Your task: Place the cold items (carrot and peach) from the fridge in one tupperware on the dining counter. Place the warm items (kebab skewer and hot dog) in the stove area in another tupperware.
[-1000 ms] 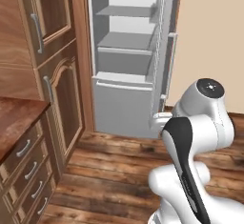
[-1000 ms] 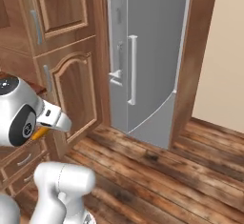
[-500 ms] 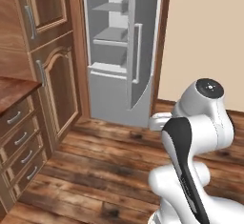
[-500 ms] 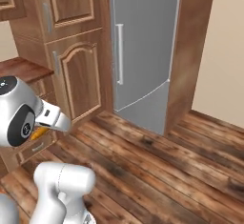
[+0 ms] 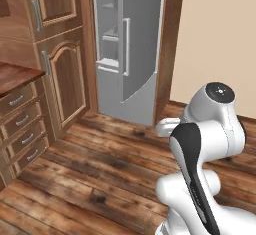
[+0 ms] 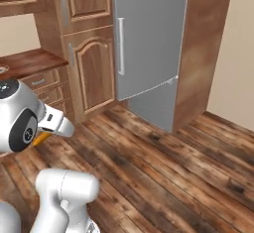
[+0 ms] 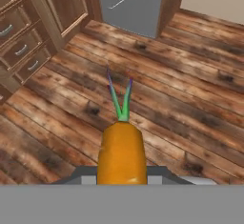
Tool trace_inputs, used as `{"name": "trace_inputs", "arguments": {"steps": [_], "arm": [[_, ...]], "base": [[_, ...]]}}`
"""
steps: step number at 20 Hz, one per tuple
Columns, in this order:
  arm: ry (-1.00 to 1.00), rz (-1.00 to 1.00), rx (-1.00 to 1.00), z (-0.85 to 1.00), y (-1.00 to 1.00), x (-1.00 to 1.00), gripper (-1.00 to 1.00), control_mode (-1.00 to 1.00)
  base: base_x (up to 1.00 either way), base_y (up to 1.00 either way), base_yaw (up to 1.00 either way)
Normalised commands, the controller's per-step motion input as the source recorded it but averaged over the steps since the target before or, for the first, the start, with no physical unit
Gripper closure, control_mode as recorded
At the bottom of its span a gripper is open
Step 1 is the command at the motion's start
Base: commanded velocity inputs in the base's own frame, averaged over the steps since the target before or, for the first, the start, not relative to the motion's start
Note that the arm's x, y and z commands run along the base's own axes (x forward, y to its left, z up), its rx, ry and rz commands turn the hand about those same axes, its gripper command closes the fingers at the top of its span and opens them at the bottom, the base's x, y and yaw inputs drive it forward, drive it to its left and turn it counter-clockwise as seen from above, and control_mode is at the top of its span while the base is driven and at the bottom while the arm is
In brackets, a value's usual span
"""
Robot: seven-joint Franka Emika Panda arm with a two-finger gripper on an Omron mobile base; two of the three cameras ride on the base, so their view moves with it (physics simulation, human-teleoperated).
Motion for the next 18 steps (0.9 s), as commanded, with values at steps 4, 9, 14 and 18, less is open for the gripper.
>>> {"name": "trace_inputs", "arguments": {"steps": [4,9,14,18], "arm": [[0.00,0.00,0.00,0.00,0.00,0.00,1.00,1.00],[0.00,0.00,0.00,0.00,0.00,0.00,1.00,1.00],[0.00,0.00,0.00,0.00,0.00,0.00,1.00,1.00],[0.00,0.00,0.00,0.00,0.00,0.00,1.00,1.00]], "base": [[-1.00,-0.49,0.33],[-1.00,-0.23,0.28],[-1.00,-0.02,0.14],[-1.00,0.01,0.10]]}}
